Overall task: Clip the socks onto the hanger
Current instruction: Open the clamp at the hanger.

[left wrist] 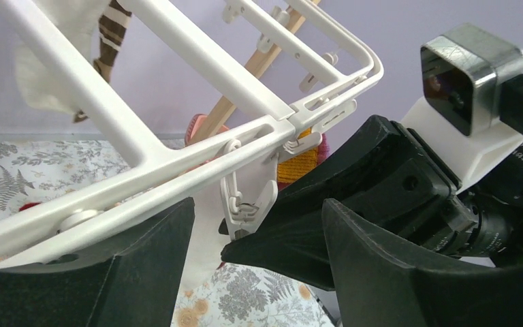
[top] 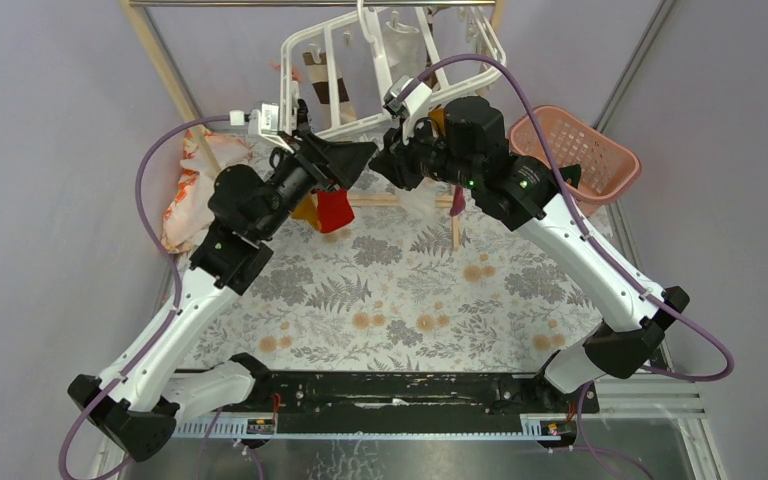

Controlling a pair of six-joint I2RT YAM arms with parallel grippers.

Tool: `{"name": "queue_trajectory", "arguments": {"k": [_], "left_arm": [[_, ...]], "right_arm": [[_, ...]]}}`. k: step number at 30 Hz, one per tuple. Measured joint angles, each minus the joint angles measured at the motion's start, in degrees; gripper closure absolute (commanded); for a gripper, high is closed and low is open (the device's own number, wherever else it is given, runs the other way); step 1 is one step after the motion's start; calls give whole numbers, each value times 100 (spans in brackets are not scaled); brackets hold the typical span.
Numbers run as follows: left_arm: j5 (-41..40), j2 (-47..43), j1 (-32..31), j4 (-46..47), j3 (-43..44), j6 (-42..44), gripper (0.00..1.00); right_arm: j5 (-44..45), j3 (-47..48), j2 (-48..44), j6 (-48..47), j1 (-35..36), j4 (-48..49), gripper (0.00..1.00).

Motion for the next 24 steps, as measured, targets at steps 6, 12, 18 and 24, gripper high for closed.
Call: {"name": "queue_trajectory", "arguments": {"k": [6, 12, 18, 24], "left_arm": [[-216, -219, 2, 120, -166, 63, 29], [-197, -122, 0, 181, -164, 111, 31], [-136, 111, -37, 199, -140, 151, 34], [-142, 122, -46, 210, -138, 175, 38]], "right_arm": [[-11, 0, -4, 2, 0, 11, 100], [-20, 0, -4, 4, 0, 28, 100], [-15, 0, -4, 2, 0, 24, 100], [-22, 0, -4, 2, 0, 26, 100]]}}
